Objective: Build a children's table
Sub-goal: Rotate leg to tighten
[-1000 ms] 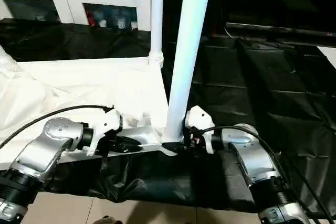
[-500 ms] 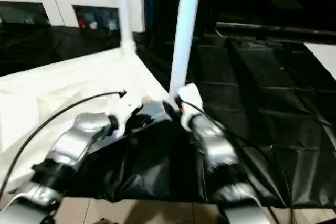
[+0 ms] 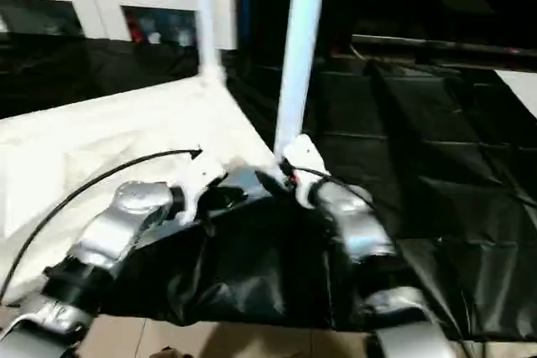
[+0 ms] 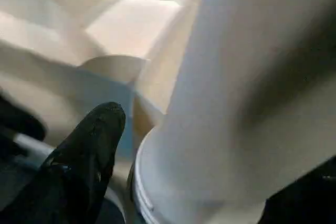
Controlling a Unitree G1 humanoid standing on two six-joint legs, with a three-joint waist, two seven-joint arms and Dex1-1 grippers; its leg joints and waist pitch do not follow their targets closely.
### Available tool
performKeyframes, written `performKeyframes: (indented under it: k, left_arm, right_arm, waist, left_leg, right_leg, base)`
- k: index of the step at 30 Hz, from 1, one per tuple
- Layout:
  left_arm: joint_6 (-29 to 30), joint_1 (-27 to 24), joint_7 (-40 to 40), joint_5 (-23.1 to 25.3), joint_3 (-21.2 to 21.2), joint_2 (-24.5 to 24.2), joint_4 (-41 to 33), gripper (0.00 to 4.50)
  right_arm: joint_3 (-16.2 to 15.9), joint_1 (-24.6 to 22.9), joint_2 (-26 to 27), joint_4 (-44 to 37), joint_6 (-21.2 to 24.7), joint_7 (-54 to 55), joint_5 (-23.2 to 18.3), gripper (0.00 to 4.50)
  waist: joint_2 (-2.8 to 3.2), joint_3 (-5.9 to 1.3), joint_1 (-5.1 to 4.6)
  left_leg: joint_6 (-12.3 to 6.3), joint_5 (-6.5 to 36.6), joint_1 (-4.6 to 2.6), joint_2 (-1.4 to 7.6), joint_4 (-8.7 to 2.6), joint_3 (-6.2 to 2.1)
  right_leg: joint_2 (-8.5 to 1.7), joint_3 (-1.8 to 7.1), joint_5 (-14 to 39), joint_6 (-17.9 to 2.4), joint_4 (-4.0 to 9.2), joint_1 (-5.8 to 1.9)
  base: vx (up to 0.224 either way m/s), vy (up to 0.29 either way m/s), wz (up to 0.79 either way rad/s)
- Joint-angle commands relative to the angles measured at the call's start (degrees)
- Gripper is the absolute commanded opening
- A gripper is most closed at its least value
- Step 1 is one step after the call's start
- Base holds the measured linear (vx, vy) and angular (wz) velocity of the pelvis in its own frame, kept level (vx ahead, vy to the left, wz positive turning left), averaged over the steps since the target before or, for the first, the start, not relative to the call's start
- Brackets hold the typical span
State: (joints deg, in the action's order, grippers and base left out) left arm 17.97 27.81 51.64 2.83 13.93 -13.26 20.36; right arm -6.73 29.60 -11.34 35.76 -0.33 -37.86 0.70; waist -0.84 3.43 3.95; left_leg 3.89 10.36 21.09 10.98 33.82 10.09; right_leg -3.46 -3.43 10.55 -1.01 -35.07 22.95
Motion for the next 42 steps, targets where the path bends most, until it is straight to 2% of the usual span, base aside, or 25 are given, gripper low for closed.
performKeyframes:
  k: [1,2,5,7,8,11,12,16,19,22,24,28,31,32,35,37,39,41,42]
  left_arm:
    - [-3.26,0.33,3.49,-3.54,1.26,1.21,-2.84,0.00]
    - [-3.26,0.21,4.25,-3.69,1.25,0.71,-2.98,0.00]
    - [-3.96,-0.62,9.32,-4.55,1.84,-2.60,-3.85,0.00]
    - [-4.04,-0.98,11.12,-4.96,2.05,-3.76,-4.27,0.00]
    - [-4.10,-1.53,13.85,-5.73,2.25,-5.38,-4.96,0.00]
    - [-4.11,-1.85,15.43,-6.09,2.40,-6.37,-5.38,0.00]
    - [-4.16,-2.14,17.05,-6.39,2.47,-7.56,-5.72,0.00]
    - [-3.74,-2.32,18.92,-7.28,2.73,-8.86,-6.48,0.00]
    - [-3.64,-2.30,19.18,-7.45,2.86,-9.05,-6.55,0.00]
    - [-3.59,-2.35,19.21,-7.45,2.91,-8.95,-6.53,0.00]
    - [-3.50,-2.40,19.16,-7.55,2.99,-8.89,-6.60,0.00]
    - [-3.40,-2.54,18.47,-7.54,3.00,-8.55,-6.69,0.00]
    - [-3.06,-2.39,16.12,-6.78,2.72,-7.46,-6.28,0.00]
    - [-2.57,-1.39,12.16,-5.61,2.15,-5.56,-4.69,0.00]
    - [-1.91,-0.32,7.86,-4.65,1.51,-3.19,-3.24,0.00]
    - [-0.49,2.07,0.15,-2.70,1.13,1.49,-0.32,0.00]
    - [0.49,3.14,-3.06,-2.18,0.86,3.55,1.01,0.00]
    - [0.73,4.40,-5.78,-1.66,0.88,5.63,2.70,0.00]
    - [0.78,5.48,-8.16,-1.17,0.87,7.47,4.14,0.00]
  right_arm:
    - [-1.63,-0.33,0.04,-2.01,-0.20,-3.67,-1.23,3.83]
    - [-1.59,-0.72,-0.75,-2.79,0.07,-5.42,-1.95,3.83]
    - [-3.12,-3.24,-5.27,-7.19,0.68,-15.65,-5.25,3.83]
    - [-3.63,-4.14,-6.72,-8.89,1.36,-19.10,-6.07,3.83]
    - [-4.19,-5.33,-8.56,-11.28,2.36,-23.29,-7.02,3.83]
    - [-4.65,-6.01,-9.57,-12.62,2.79,-25.25,-7.50,3.83]
    - [-5.67,-6.86,-10.96,-14.03,3.52,-27.64,-7.69,3.83]
    - [-6.97,-7.82,-12.53,-15.75,4.66,-30.09,-8.17,3.48]
    - [-7.20,-8.11,-12.63,-16.35,5.58,-30.75,-8.01,3.13]
    - [-7.56,-8.20,-12.45,-16.64,6.01,-30.74,-7.79,3.04]
    - [-7.84,-8.34,-12.48,-17.01,6.23,-30.64,-7.85,2.74]
    - [-7.97,-8.76,-12.36,-17.67,6.65,-30.23,-7.89,2.65]
    - [-7.22,-9.30,-11.03,-17.86,7.58,-27.84,-7.92,2.63]
    - [-6.28,-9.07,-8.82,-16.28,7.69,-23.19,-7.05,2.63]
    - [-4.98,-8.29,-5.64,-13.55,7.93,-15.56,-5.27,2.62]
    - [-2.97,-5.96,0.70,-7.13,8.12,-1.99,-2.75,2.62]
    - [-2.36,-4.80,3.37,-4.46,7.59,3.24,-1.94,2.62]
    - [-1.55,-3.21,6.48,-1.90,8.42,8.81,-1.66,2.62]
    - [-1.30,-1.55,9.04,0.06,8.68,13.10,-0.89,2.62]
  waist:
    - [-0.53,-3.72,0.09]
    - [-0.33,-3.68,0.13]
    - [-0.47,-3.66,0.41]
    - [-0.52,-3.66,0.67]
    - [-0.49,-3.76,1.07]
    - [-0.42,-3.67,1.00]
    - [-0.42,-3.64,1.07]
    - [-0.41,-3.76,1.08]
    - [-0.50,-3.69,1.07]
    - [-0.51,-3.68,1.08]
    - [-0.58,-3.72,1.07]
    - [-0.61,-3.72,1.09]
    - [-0.67,-3.70,1.13]
    - [-0.60,-3.64,1.08]
    - [-0.77,-3.47,0.87]
    - [-0.70,-3.38,0.40]
    - [-0.66,-3.45,0.04]
    - [-0.61,-3.36,-0.26]
    - [-0.58,-3.43,-0.53]
  left_leg:
    - [-3.15,10.96,-0.59,2.22,-3.76,-0.49]
    - [-3.00,11.29,-0.65,2.27,-3.83,-0.55]
    - [-3.29,12.06,-0.75,2.31,-3.78,-0.55]
    - [-3.64,11.92,-0.63,2.35,-3.82,-0.55]
    - [-3.88,11.19,-0.69,2.46,-3.82,-0.61]
    - [-3.69,11.34,-0.73,2.49,-3.87,-0.56]
    - [-3.46,11.75,-0.75,2.46,-3.90,-0.61]
    - [-3.35,11.03,-0.72,2.46,-3.87,-0.58]
    - [-3.07,11.39,-0.69,2.42,-3.87,-0.60]
    - [-2.85,11.49,-0.80,2.43,-3.88,-0.58]
    - [-2.88,11.01,-0.72,2.43,-3.86,-0.60]
    - [-3.02,10.66,-0.74,2.42,-3.83,-0.57]
    - [-3.00,10.59,-0.74,2.43,-3.83,-0.57]
    - [-2.74,10.89,-0.76,2.44,-3.88,-0.56]
    - [-1.58,12.47,-0.90,2.19,-3.93,-0.62]
    - [-0.33,13.63,-1.05,1.99,-3.97,-0.65]
    - [0.42,14.28,-0.91,2.02,-4.08,-0.95]
    - [0.45,15.47,-1.20,1.94,-4.06,-0.89]
    - [0.39,15.54,-1.07,1.83,-4.05,-0.96]
  right_leg:
    - [-4.64,2.83,13.81,-11.12,4.57,-2.81]
    - [-4.60,2.81,14.47,-11.01,4.59,-2.77]
    - [-4.65,2.85,16.02,-10.38,4.80,-2.75]
    - [-4.61,2.84,16.05,-10.29,4.77,-2.82]
    - [-4.61,2.84,15.12,-10.41,4.61,-2.75]
    - [-4.59,2.81,14.83,-11.03,4.58,-2.55]
    - [-4.61,2.75,15.63,-11.02,4.63,-2.65]
    - [-4.58,2.80,14.08,-11.47,4.40,-2.65]
    - [-4.66,2.76,15.25,-11.39,4.53,-2.67]
    - [-4.65,2.78,15.62,-11.22,4.60,-2.59]
    - [-4.63,2.77,15.02,-11.22,4.50,-2.67]
    - [-4.60,2.77,14.67,-11.25,4.46,-2.68]
    - [-4.60,2.76,14.88,-11.06,4.47,-2.63]
    - [-4.64,2.78,15.61,-10.94,4.56,-2.54]
    - [-4.73,2.65,20.27,-9.73,5.14,-2.46]
    - [-4.69,2.60,23.43,-8.79,5.56,-2.08]
    - [-4.84,2.41,25.11,-7.88,5.64,-2.29]
    - [-4.77,2.49,25.88,-7.44,5.98,-1.94]
    - [-4.82,2.46,26.17,-7.35,6.00,-2.04]
  base:
    - [0.000,0.000,0.00]
    - [0.000,0.000,0.00]
    - [0.000,0.000,0.00]
    - [0.000,0.000,0.00]
    - [0.000,0.000,0.00]
    - [0.000,0.000,0.00]
    - [0.000,0.000,0.00]
    - [0.000,0.000,0.00]
    - [0.000,0.000,0.00]
    - [0.000,0.000,0.00]
    - [0.000,0.000,0.00]
    - [0.000,0.000,0.00]
    - [0.000,0.000,0.00]
    - [0.000,0.000,0.00]
    - [0.000,0.000,0.00]
    - [0.000,0.000,0.00]
    - [0.000,0.000,0.00]
    - [0.000,0.000,0.00]
    - [0.000,0.000,0.00]
